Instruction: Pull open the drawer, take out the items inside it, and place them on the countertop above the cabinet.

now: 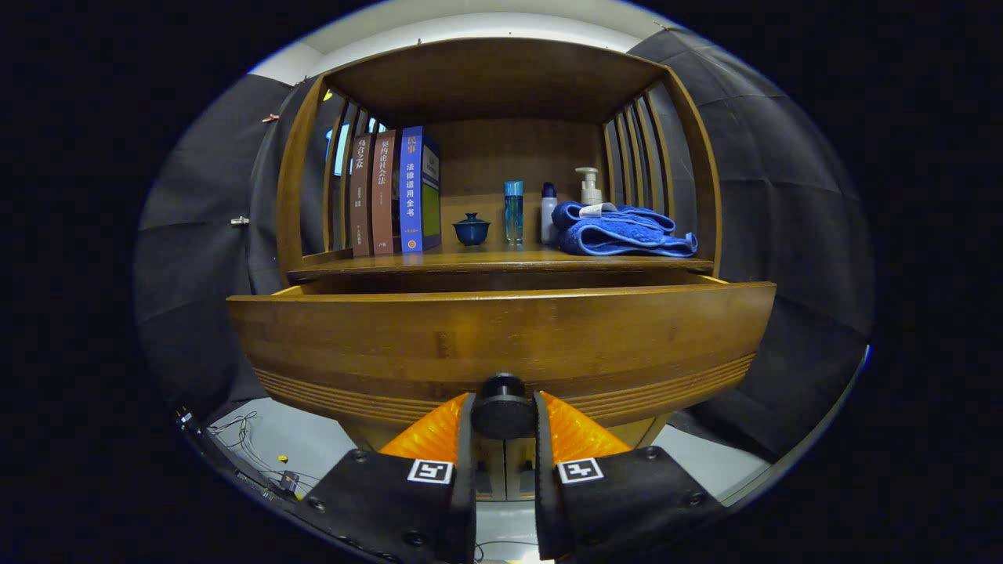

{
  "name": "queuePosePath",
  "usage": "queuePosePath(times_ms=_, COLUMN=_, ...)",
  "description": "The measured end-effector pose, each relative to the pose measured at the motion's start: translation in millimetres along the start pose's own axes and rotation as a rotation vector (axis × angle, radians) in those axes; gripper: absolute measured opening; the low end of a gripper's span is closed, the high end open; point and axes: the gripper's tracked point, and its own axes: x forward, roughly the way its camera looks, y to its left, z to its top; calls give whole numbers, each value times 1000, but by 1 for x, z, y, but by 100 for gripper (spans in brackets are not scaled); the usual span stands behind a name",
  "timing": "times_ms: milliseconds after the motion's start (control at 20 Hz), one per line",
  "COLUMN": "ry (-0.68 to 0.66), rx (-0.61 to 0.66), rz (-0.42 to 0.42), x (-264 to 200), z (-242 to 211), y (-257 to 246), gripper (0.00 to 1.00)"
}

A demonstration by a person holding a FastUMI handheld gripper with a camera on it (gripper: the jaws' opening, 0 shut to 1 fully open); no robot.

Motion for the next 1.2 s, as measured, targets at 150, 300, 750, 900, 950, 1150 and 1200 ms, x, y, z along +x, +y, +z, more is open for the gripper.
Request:
queuePosePath(times_ms=150, ry=-9, rx=2, rz=3, x=-19, z=-3, y=-1, gripper=34)
queuePosePath(times_ms=300, ry=-15, rx=-2, rz=3, x=-35, z=-7, y=-2, gripper=34)
queuePosePath(times_ms=750, ry=-6, rx=-22, rz=19, x=-58, z=-19, y=-5, gripper=34)
queuePosePath(times_ms=900, ry=-11, rx=-44, rz=24, x=-58, z=-19, y=-4, gripper=38)
queuePosePath(times_ms=950, ry=-17, rx=-53, rz=21, x=-58, z=-19, y=-5, gripper=43)
queuePosePath(times_ms=1150, ry=-78, rx=-112, rz=28, x=-68, z=2, y=-4, gripper=80)
queuePosePath(times_ms=1200, ry=-90, rx=-131, rz=32, x=-72, z=9, y=-5, gripper=89)
